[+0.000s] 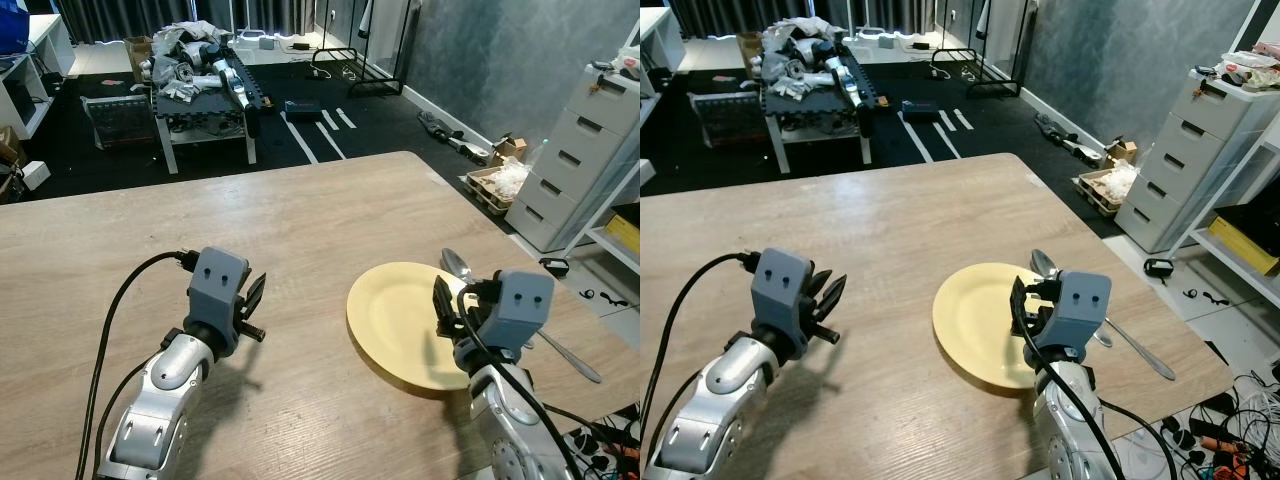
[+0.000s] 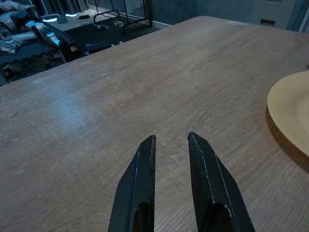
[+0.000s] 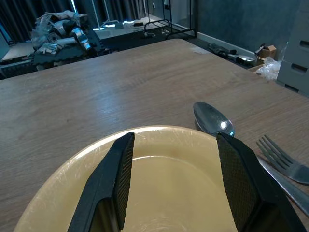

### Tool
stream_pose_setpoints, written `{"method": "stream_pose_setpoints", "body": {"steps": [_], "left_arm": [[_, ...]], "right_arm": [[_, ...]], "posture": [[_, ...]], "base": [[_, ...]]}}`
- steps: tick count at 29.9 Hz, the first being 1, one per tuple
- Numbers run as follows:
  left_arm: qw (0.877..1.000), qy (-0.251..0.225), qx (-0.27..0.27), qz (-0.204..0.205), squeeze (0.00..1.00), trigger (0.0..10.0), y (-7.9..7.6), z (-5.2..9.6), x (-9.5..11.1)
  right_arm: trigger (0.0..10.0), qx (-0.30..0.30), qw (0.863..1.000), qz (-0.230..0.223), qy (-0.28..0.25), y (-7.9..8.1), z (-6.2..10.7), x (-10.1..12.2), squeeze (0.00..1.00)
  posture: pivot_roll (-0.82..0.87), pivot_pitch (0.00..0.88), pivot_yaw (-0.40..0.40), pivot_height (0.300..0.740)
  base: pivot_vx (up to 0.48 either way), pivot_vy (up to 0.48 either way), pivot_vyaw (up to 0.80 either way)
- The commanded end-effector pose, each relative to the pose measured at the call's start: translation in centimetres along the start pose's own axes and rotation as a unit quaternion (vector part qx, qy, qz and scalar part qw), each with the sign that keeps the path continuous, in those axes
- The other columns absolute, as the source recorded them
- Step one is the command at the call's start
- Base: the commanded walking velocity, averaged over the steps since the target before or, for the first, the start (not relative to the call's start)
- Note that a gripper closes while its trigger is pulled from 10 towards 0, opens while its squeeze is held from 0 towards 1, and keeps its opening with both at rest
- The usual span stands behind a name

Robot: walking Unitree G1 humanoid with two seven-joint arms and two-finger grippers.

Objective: Setting the table

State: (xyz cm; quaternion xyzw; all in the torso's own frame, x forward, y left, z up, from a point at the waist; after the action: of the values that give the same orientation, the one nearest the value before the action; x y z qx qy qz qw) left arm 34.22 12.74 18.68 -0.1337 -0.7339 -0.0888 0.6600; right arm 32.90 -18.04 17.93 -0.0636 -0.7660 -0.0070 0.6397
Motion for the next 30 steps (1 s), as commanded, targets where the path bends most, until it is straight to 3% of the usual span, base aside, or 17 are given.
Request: {"method": "stream_pose_setpoints", "body": {"steps": [1,5,16,18,26,30], "left_arm": [[1.000,0.012,0.007,0.002,0.00,10.0,0.1,0.1,-0.7],[1.000,0.012,0.008,0.005,0.00,10.0,0.1,0.1,-0.7],[1.000,0.019,0.003,-0.014,0.00,10.0,0.2,0.0,-0.8],[0.998,0.032,0.001,-0.048,0.00,10.0,0.3,0.0,-0.9],[0.995,0.050,0.017,-0.090,0.00,10.0,1.7,0.1,-0.2],[0.986,0.068,-0.028,-0.153,0.00,10.0,1.2,0.6,-0.3]], "right_arm": [[10.0,-0.004,1.000,0.002,0.004,-0.2,0.0,-0.4,0.00],[10.0,-0.005,1.000,0.004,0.007,-0.3,-0.1,-0.6,0.00],[10.0,-0.015,1.000,-0.003,0.013,-0.8,-0.1,-1.0,0.00],[10.0,-0.021,1.000,-0.001,0.014,-1.0,-0.1,-1.0,0.00],[10.0,-0.031,0.999,0.004,0.016,-1.7,-0.1,-1.1,0.00],[10.0,-0.032,0.999,0.004,0.017,-1.6,-0.1,-1.2,0.00]], "posture": [[0.09,0.091,0.064,0.740],[0.09,0.088,0.061,0.740],[0.08,0.088,0.063,0.740],[0.08,0.091,0.065,0.740],[0.09,0.097,0.069,0.740],[0.09,0.099,0.072,0.740]], "base": [[0.000,0.000,0.00],[0.000,0.000,0.00],[0.000,0.000,-0.80],[0.000,0.000,-0.80],[0.000,0.000,-0.80],[0.000,0.000,-0.80]]}}
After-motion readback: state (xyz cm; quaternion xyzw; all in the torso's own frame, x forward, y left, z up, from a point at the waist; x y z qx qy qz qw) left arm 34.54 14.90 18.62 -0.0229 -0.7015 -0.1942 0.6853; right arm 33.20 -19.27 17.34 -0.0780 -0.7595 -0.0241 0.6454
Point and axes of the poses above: a point about 5 cm out from each wrist's last joint towards the gripper, its own z axis pointing back from the gripper into the wrist, its own x axis along the axis of the wrist's last joint, y = z × x, the point moved 3 cm from there along -z, pointing out of the wrist towards the gripper, and after that the axes turned 12 degrees about z, right-handed, at the moved point
